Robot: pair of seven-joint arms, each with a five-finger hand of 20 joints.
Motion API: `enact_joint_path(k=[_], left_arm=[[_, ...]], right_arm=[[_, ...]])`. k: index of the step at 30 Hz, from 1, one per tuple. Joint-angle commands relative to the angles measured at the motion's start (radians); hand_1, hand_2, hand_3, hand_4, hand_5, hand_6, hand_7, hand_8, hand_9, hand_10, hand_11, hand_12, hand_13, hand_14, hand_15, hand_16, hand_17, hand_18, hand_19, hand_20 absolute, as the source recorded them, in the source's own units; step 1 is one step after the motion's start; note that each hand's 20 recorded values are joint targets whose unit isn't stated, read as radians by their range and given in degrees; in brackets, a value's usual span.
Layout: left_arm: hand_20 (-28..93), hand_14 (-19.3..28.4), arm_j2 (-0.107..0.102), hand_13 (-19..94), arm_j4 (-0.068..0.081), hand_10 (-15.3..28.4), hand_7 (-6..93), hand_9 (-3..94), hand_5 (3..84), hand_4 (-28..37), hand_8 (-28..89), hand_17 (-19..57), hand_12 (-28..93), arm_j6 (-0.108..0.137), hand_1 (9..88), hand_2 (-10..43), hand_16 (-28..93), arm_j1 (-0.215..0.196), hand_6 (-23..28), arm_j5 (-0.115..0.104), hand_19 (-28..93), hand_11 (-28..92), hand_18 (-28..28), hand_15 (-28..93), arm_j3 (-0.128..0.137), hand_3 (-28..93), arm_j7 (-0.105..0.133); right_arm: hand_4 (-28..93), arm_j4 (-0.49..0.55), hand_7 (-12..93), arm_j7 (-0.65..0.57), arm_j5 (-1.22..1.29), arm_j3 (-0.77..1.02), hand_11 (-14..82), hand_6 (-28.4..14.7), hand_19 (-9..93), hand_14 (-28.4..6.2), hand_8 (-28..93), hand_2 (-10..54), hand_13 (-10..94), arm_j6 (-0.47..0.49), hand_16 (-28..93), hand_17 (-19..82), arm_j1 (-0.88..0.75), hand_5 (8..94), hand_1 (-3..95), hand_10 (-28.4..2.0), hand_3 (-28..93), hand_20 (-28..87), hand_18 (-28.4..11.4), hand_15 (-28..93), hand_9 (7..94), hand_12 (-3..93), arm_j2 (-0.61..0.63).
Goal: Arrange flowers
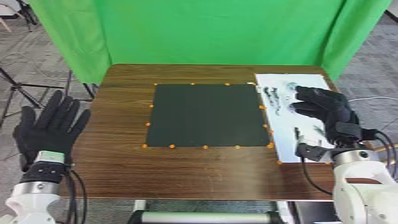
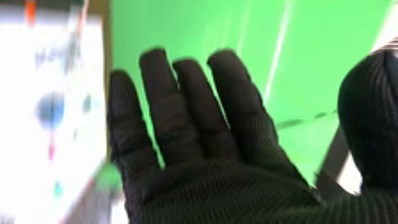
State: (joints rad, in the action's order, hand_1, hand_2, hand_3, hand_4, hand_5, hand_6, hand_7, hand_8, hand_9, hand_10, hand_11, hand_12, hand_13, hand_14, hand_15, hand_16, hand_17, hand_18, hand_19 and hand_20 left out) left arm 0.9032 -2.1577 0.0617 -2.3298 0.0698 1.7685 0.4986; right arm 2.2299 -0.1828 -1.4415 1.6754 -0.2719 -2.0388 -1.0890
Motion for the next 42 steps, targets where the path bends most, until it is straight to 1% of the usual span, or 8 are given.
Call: enact_joint_path(k=[1, 8, 13, 22, 26, 37, 38, 42], left_arm=[[8, 6.6, -0.009, 18, -0.020, 10.5, 7.7, 30.4, 35.2, -28.3, -8, -2.4, 5, 0.026, 25.0, 13.7, -11, -0.042, 5.7, -0.015, 28, 13, 9.4, 18, 0.019, 69, 0.035], [8, 7.2, -0.016, 19, -0.020, 10.8, 8.3, 30.8, 36.1, -28.3, -8, -2.5, 5, 0.038, 24.9, 13.8, -10, -0.034, 6.1, -0.027, 28, 14, 9.6, 20, 0.006, 70, 0.042], [8, 7.4, -0.016, 19, -0.020, 11.1, 9.3, 31.5, 36.9, -28.3, -9, -2.5, 6, 0.049, 25.1, 14.0, -11, -0.033, 6.5, -0.037, 29, 15, 9.7, 20, 0.001, 70, 0.045], [8, 8.0, -0.009, 20, -0.021, 11.1, 10.0, 31.7, 37.5, -28.3, -9, -2.5, 7, 0.056, 25.3, 14.2, -10, -0.030, 6.8, -0.039, 29, 15, 9.8, 21, -0.008, 70, 0.043], [8, 8.1, -0.007, 20, -0.017, 11.2, 10.1, 31.8, 37.5, -28.3, -9, -2.6, 7, 0.043, 25.3, 14.2, -10, -0.027, 6.8, -0.038, 29, 16, 9.8, 21, -0.014, 70, 0.035], [8, 8.6, -0.015, 22, -0.021, 11.4, 10.2, 33.0, 38.0, -28.3, -9, -2.6, 7, 0.037, 25.2, 14.3, -10, -0.037, 6.9, -0.045, 29, 16, 10.0, 22, -0.015, 70, 0.057], [8, 8.6, -0.010, 22, -0.017, 11.3, 10.2, 33.1, 38.1, -28.3, -9, -2.6, 7, 0.031, 25.2, 14.3, -10, -0.030, 6.9, -0.042, 29, 16, 10.0, 22, -0.015, 70, 0.048], [8, 8.6, -0.014, 22, -0.017, 11.3, 10.3, 33.1, 38.1, -28.3, -9, -2.5, 7, 0.015, 25.1, 14.2, -10, -0.039, 6.9, -0.044, 29, 16, 10.0, 22, -0.010, 70, 0.065]], right_arm=[[-24, 0.024, 15, -0.127, -0.507, 0.024, 10.0, -8.5, 51, -17.1, -12, -0.1, 43, 0.064, 15, 18, -0.048, 52.6, 15.1, -18.5, 79, 23, -21.5, 31, 51.0, 13.5, 0.064], [-28, 0.052, 18, -0.392, -0.859, -0.006, 14.9, -7.9, 57, -17.5, -11, -9.3, 48, 0.203, 14, 22, -0.052, 55.1, 16.8, -19.0, 67, 21, -23.3, 36, 57.0, 17.1, 0.134], [-28, 0.055, 23, -0.532, -1.000, -0.040, 19.4, -8.5, 66, -18.1, -9, -9.5, 50, 0.430, 15, 25, -0.019, 53.8, 26.9, -20.1, 47, 24, -24.0, 41, 57.6, 21.1, 0.152], [-27, -0.052, 32, -0.559, -1.046, -0.134, 32.0, -8.7, 75, -18.6, -9, -9.5, 51, 0.479, 17, 28, 0.078, 54.8, 27.9, -21.5, 43, 27, -24.2, 53, 58.7, 26.4, 0.212], [-26, -0.094, 37, -0.545, -1.030, -0.161, 37.1, -7.5, 79, -18.3, -10, -9.5, 54, 0.564, 19, 29, 0.129, 57.9, 27.7, -20.7, 44, 30, -24.2, 58, 61.5, 28.7, 0.229], [-26, -0.147, 34, -0.567, -0.957, -0.200, 34.7, -5.2, 84, -16.3, -9, -9.5, 64, 0.700, 23, 33, 0.218, 68.2, 29.9, -18.6, 45, 34, -24.8, 56, 70.4, 29.6, 0.247], [-26, -0.153, 34, -0.575, -0.946, -0.204, 34.6, -5.1, 84, -16.2, -9, -9.5, 64, 0.700, 23, 33, 0.221, 68.4, 30.0, -18.5, 45, 34, -24.7, 56, 70.7, 29.7, 0.244], [-28, -0.195, 34, -0.573, -0.935, -0.233, 34.0, -4.0, 87, -14.7, -9, -9.5, 67, 0.757, 23, 35, 0.255, 70.4, 36.3, -16.9, 42, 37, -24.6, 54, 73.6, 28.8, 0.240]])
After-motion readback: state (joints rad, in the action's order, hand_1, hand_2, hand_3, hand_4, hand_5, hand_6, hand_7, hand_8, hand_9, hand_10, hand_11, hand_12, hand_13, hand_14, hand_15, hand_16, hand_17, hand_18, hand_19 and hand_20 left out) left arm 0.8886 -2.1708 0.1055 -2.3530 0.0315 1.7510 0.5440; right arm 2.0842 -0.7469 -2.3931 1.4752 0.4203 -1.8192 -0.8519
